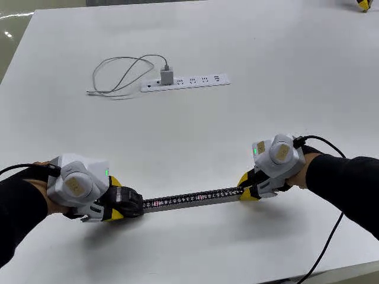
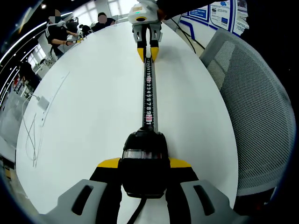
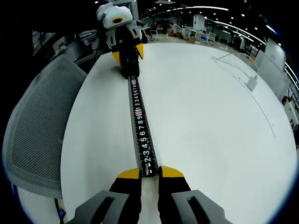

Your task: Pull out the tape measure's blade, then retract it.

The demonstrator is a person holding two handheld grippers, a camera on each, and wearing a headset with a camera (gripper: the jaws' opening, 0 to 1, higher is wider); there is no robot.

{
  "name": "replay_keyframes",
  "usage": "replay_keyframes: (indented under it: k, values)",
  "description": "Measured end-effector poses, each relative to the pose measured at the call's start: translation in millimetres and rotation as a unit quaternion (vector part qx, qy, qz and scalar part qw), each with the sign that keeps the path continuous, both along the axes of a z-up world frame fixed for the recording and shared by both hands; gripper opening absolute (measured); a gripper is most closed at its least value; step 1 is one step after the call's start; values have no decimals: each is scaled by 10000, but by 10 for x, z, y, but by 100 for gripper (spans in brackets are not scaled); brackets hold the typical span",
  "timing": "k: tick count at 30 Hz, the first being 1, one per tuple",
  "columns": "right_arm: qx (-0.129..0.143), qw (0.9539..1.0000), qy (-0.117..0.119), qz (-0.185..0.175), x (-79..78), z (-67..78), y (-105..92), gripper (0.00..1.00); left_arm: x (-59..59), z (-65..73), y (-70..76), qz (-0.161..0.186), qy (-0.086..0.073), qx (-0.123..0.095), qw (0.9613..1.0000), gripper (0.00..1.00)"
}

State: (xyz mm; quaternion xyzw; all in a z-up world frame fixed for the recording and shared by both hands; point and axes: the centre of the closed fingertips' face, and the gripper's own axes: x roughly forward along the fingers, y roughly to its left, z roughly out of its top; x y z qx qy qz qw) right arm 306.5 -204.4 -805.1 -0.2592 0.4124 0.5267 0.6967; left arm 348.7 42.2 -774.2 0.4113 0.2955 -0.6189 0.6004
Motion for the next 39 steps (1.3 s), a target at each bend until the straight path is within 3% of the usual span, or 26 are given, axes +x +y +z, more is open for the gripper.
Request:
replay_keyframes:
  k: [33,39]
  values:
    - [22,9998,56,-177,-29,15,-60,9,-10,-2,3,2,-18,0,10000,31]
    - [-99,9999,-44,15,-31,17,-49,11,-12,17,-7,36,14,58,10000,32]
